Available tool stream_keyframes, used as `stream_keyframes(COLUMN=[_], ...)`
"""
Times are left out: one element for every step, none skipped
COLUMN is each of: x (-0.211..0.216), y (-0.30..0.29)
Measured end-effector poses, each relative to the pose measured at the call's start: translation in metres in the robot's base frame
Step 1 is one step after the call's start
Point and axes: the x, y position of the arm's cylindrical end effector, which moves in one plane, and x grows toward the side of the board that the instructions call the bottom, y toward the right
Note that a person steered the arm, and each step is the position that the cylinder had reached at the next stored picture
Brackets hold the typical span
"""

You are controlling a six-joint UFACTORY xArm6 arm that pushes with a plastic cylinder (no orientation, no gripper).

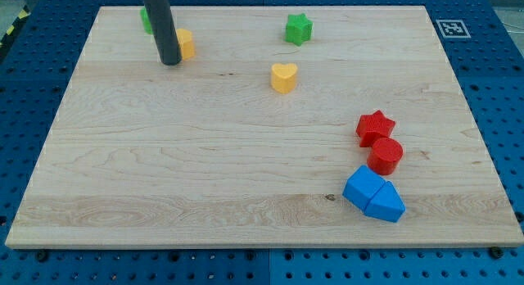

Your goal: Move the yellow heart towards the yellow hexagon

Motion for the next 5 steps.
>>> stream_keyframes(x=[0.052,0.092,0.099,0.091,0.067], y=[0.014,0.065,0.154,0.227,0.244])
